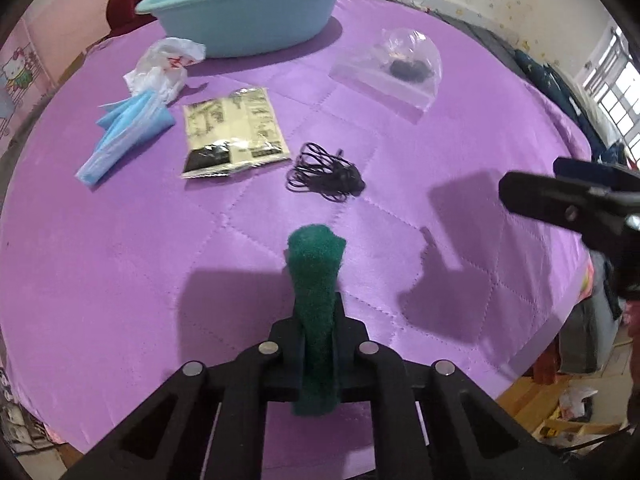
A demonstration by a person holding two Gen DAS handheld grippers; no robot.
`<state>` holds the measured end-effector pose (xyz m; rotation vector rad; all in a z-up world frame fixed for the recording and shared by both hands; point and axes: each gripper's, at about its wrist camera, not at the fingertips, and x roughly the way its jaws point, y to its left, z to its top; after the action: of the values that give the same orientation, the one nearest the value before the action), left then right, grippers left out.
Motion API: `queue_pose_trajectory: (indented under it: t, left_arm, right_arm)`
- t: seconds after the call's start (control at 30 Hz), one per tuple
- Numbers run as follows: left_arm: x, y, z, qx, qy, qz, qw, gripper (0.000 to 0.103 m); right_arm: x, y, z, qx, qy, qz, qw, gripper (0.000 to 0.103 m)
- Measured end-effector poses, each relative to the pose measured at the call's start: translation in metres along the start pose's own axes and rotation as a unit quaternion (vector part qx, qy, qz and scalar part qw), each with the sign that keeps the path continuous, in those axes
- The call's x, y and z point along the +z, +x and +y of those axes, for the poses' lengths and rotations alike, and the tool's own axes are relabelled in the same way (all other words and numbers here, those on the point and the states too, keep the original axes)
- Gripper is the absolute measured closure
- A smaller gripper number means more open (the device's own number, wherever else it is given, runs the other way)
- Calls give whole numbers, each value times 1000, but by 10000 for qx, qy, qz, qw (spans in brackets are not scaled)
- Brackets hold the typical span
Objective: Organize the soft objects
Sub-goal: 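Grasp the green scouring pad with the left gripper while the right gripper grasps the black cable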
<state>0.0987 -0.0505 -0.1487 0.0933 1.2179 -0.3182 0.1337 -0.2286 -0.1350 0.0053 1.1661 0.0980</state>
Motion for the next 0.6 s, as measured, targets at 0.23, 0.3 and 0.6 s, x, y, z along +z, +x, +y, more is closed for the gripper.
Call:
queue_pose_trajectory:
  t: [0.23,0.3,0.6]
  left_arm:
    - [6,-13,25,10,-240,-158,9996,93]
    - [8,-15,31,41,-248,-194,9995,93]
    - [15,-22,55,165,-347,-295,9988,93]
  right_arm:
    - [8,11,15,77,-114,75,9999,0]
    - [12,14,22,99,-184,84,9997,0]
    - [26,31,55,312,-387,250,9985,0]
